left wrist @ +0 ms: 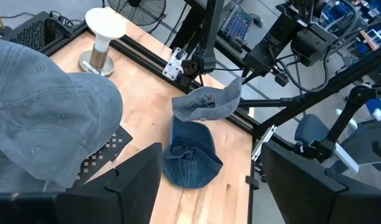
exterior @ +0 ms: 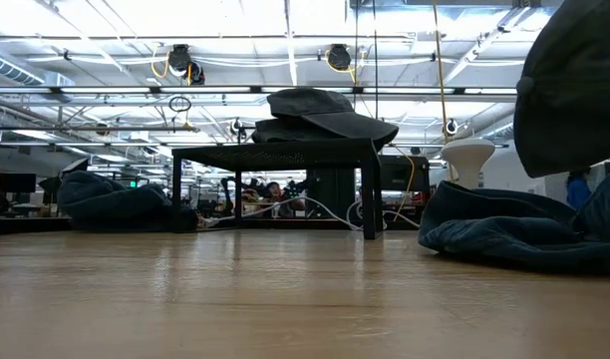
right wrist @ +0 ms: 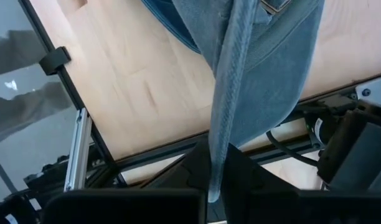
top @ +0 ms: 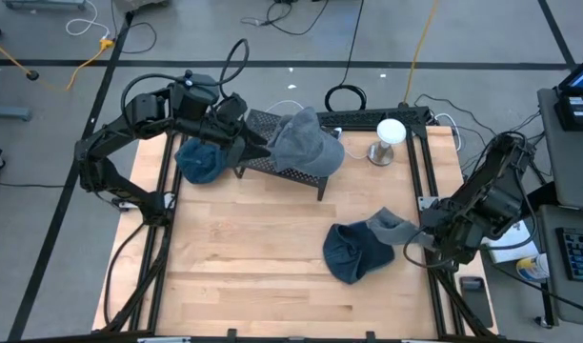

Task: Pick & Place hat
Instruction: Stack the gray cap on the stacked gray cap on the shelf

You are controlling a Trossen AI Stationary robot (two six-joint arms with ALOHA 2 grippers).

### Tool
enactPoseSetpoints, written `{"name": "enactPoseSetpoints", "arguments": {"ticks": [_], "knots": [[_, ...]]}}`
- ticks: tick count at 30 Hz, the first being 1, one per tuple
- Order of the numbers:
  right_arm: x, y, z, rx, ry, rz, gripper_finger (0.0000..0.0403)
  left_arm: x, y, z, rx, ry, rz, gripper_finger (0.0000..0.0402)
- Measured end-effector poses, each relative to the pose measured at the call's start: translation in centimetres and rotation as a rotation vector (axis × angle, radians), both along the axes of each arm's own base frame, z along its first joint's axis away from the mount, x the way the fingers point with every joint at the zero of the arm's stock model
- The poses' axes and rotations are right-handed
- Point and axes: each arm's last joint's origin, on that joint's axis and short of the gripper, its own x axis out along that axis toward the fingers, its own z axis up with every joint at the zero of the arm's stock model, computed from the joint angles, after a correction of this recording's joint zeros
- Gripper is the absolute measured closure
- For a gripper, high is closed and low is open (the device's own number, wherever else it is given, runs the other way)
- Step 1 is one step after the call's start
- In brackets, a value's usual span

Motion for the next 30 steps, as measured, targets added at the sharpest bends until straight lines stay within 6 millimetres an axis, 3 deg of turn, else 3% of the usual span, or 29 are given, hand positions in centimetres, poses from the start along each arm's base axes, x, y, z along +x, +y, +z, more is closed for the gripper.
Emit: {"name": "enactPoseSetpoints", "arguments": {"ticks": [9, 18, 30], "knots": [[0.5, -0.3, 0.3, -0.05, -0.167, -0.051, 0.0394, 0.0, -0.1, 0.0, 0.052, -0.008, -0.047, 0.0121], [1.9, -0.3, 1.3, -0.17, -0.537, -0.087, 0.0396, 0.0, -0.1, 0.0, 0.077, -0.011, -0.067, 0.0128], [4.0, 1.2, 3.7, -0.282, -0.961, 0.017, 0.0397, 0.0, -0.1, 0.0, 0.128, -0.016, -0.093, 0.0112]]}}
